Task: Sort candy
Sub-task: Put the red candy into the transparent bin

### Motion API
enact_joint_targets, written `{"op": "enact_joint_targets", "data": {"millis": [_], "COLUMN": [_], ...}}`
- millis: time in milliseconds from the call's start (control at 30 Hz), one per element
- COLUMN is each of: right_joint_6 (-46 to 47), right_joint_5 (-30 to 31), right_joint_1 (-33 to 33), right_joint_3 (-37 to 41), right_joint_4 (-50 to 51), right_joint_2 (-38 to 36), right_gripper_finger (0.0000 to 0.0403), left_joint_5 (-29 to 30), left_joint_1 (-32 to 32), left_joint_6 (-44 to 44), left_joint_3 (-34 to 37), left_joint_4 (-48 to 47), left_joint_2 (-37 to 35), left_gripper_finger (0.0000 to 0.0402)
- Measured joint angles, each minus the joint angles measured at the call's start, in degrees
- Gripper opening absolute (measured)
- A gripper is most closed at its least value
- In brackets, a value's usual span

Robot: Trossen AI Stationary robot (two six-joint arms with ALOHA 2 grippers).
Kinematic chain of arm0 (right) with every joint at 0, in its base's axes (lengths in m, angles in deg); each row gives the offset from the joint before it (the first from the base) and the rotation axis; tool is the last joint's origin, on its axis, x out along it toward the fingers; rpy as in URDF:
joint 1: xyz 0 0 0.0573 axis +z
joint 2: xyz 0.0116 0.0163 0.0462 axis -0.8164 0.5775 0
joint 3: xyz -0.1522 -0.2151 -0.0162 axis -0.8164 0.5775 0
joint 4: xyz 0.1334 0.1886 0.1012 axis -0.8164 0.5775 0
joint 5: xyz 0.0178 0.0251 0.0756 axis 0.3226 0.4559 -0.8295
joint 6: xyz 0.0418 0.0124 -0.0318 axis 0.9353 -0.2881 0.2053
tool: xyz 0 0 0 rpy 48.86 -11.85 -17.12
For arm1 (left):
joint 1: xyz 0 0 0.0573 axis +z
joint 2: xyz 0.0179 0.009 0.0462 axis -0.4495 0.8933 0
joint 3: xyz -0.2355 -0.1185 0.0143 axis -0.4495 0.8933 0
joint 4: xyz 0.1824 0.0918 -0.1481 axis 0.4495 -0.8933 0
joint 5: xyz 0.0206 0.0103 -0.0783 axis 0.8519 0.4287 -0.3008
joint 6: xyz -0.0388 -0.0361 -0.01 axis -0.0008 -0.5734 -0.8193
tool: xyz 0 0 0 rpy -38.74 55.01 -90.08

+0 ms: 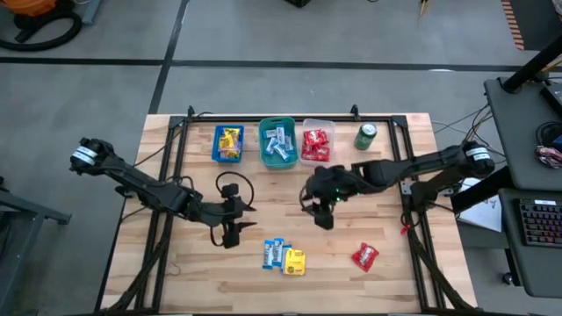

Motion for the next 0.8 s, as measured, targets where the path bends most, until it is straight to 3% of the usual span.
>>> {"op": "enact_joint_targets", "data": {"millis": [233,667,800], "right_joint_6": [2.8,42.0,51.9], "right_joint_5": [0.0,-2.3,-3.9], "right_joint_1": [5.7,12.7,16.7], "right_joint_3": [0.0,0.0,0.2], "right_joint_4": [3.3,30.6,34.6], "right_joint_2": [0.0,1.7,1.8], "right_gripper_finger": [0.0153,0.0153,0.0153], "left_joint_5": [-0.2,-0.1,0.1], "left_joint_1": [-0.3,-0.4,-0.4], "left_joint_6": [0.0,4.2,6.2], "left_joint_3": [2.6,-2.9,-5.0], "left_joint_4": [6.7,5.1,3.1], "left_joint_2": [2.6,11.0,11.6], "left_gripper_finger": [0.0180,0.0180,0.0180]}}
